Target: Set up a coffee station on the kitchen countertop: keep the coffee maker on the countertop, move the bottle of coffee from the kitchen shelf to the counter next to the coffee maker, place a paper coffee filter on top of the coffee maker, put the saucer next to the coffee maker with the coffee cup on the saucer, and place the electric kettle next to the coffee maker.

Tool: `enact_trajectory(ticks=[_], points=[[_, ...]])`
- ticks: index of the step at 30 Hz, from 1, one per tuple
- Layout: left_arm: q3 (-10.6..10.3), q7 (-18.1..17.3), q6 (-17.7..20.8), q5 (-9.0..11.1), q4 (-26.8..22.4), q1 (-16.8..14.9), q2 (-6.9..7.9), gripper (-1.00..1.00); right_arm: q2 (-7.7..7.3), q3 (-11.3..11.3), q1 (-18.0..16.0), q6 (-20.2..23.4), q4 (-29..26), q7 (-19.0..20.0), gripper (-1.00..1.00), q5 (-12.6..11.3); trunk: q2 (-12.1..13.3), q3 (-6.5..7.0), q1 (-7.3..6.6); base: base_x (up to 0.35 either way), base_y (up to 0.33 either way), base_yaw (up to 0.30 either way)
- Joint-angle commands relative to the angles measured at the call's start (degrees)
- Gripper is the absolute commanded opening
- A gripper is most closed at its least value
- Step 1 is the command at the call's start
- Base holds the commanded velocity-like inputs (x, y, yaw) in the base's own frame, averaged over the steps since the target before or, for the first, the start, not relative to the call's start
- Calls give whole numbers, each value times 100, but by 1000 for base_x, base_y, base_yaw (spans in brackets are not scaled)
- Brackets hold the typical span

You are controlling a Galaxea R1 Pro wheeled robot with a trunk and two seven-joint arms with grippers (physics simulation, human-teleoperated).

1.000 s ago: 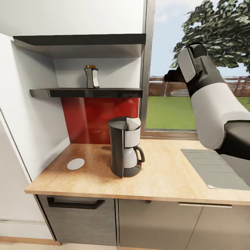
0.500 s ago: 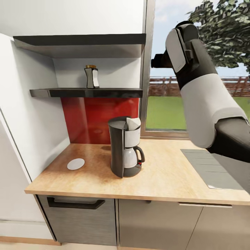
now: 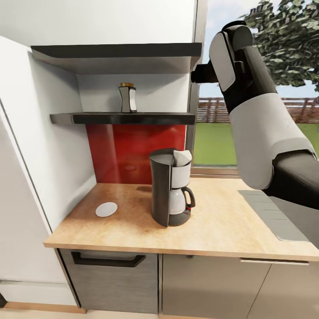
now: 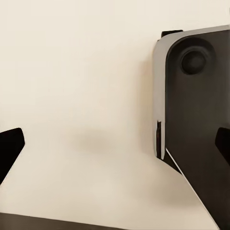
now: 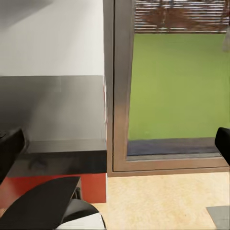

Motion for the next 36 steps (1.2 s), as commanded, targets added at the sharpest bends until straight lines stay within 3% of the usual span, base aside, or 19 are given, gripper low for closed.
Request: enact_trajectory(ticks=[1, 36], points=[[16, 20, -25, -53, 9, -4, 4, 100, 0, 10, -5, 9, 15, -58, 100, -58, -6, -5, 2, 0, 303, 0], [26, 20, -25, -53, 9, -4, 7, 100, 0, 6, 4, 9, 75, -44, 100, -58, -6, -5, 2, 0, 302, 0]])
